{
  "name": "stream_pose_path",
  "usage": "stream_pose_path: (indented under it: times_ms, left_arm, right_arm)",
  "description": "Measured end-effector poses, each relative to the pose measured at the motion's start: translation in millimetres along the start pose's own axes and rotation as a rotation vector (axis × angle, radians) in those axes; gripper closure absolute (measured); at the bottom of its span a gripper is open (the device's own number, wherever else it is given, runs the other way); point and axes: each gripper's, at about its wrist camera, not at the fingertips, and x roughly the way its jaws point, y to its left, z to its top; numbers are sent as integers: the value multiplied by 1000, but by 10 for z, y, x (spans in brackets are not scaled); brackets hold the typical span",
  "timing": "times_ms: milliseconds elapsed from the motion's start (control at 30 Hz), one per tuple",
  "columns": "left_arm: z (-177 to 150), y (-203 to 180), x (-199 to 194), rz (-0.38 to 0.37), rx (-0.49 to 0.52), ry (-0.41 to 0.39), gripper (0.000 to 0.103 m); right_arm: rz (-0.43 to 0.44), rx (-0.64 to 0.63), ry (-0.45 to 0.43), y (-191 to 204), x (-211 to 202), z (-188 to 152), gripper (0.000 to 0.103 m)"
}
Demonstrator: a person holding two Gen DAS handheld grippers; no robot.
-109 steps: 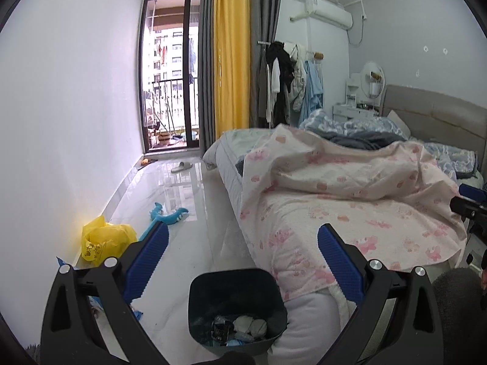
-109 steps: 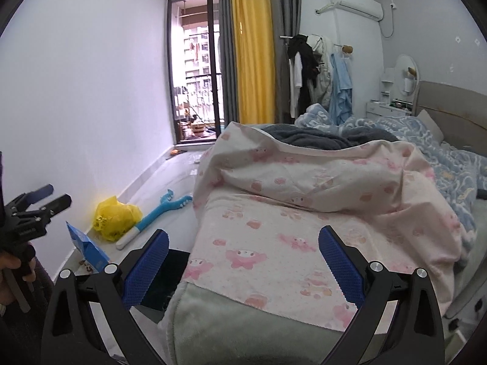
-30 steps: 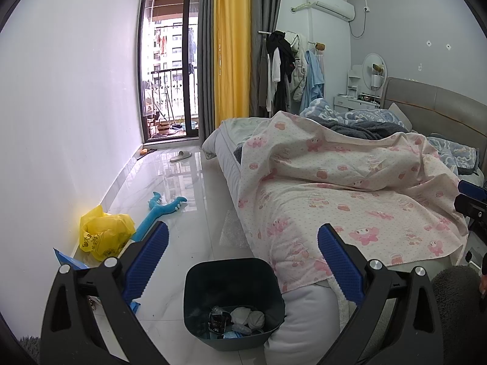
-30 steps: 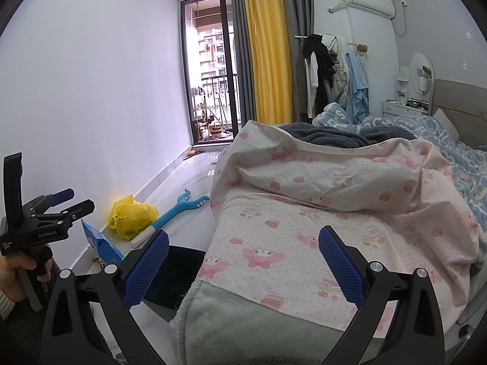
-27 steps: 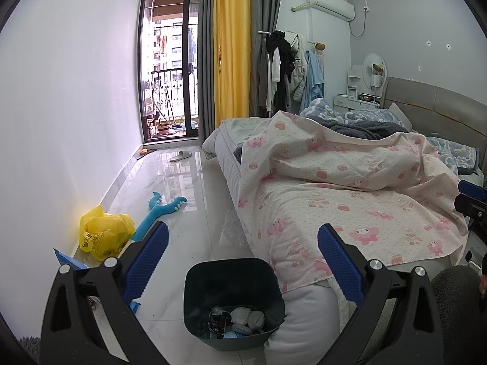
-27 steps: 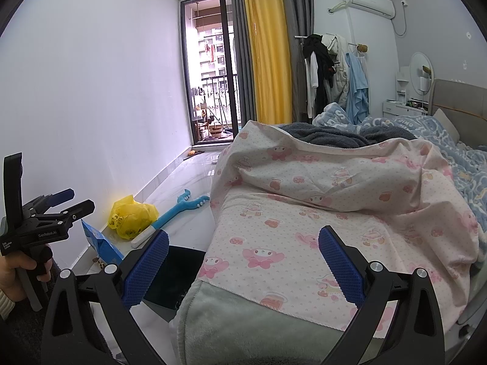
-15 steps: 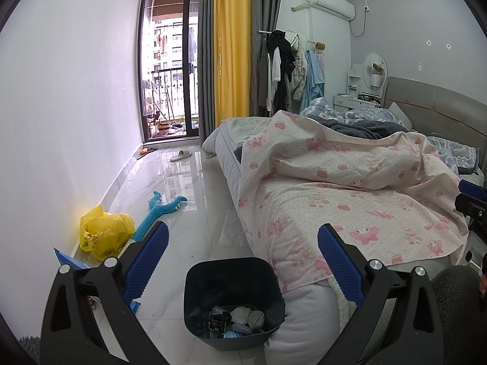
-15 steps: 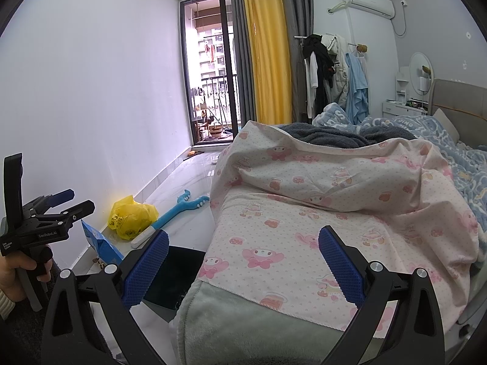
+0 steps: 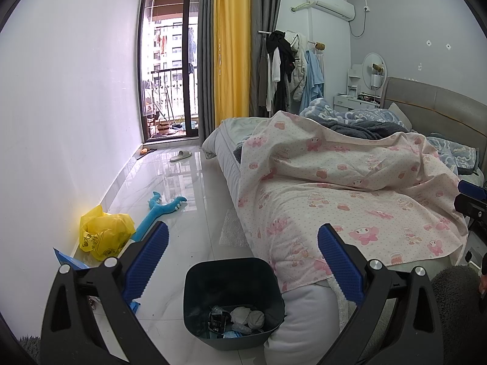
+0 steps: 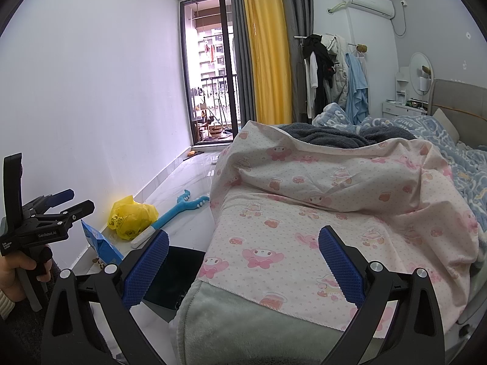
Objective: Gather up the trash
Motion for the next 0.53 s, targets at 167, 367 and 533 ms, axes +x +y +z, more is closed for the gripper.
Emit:
stream_pose_path:
  times_ms: [167,367,533]
  left_arm:
    - [0,2,1,0,0,0,3]
    - [0,-13,2,4,-5,3,3]
    - [-6,-45,9,9,-20,10,3]
  right_arm:
    - [-1,1,0,-2,-2,2,3]
    - [-1,0,0,-3,-1,3,3]
    - [-1,0,0,-4,-1,3,3]
